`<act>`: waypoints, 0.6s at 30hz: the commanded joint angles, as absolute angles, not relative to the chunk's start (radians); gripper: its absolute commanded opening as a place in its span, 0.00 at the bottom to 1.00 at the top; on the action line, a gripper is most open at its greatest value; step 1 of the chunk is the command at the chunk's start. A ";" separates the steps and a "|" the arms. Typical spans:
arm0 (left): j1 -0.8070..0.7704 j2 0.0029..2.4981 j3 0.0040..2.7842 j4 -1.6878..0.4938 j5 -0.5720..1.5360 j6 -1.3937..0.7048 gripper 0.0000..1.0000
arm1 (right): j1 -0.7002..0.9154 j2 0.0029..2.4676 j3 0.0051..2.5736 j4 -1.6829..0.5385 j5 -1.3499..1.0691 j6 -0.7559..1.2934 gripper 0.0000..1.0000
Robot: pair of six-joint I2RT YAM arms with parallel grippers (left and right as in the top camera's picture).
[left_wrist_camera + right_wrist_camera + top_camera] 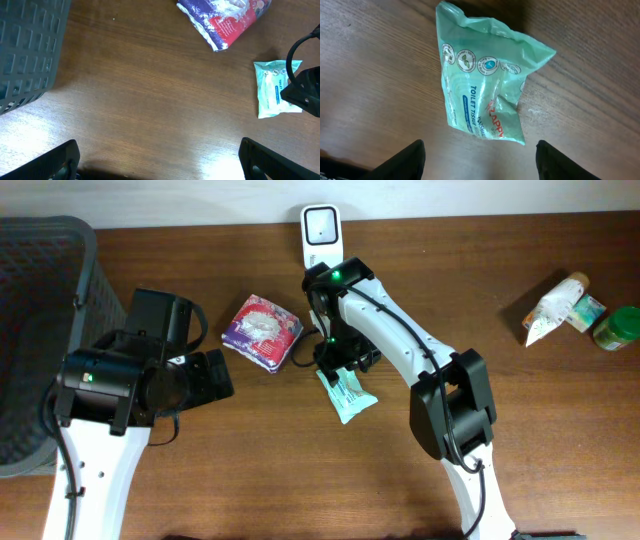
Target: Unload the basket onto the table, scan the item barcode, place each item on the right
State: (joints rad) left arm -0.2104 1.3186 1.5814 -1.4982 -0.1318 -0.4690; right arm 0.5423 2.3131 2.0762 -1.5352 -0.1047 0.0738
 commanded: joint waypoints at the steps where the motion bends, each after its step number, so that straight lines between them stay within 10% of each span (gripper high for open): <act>1: -0.213 1.314 1.584 -1.496 -0.139 -0.479 0.99 | 0.550 2.210 2.067 -1.594 -0.020 0.167 0.69; 13: -0.213 1.314 1.584 -1.496 -0.139 -0.479 0.99 | 0.535 1.946 1.806 -1.605 0.012 0.135 0.72; 18: -0.213 1.314 1.584 -1.496 -0.139 -0.479 0.99 | 0.492 1.950 1.776 -1.317 -0.166 0.048 0.93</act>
State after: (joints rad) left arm -0.2104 1.3186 1.5818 -1.4986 -0.1318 -0.4690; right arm 0.4873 1.9762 1.7855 -1.3788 -0.0353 0.1112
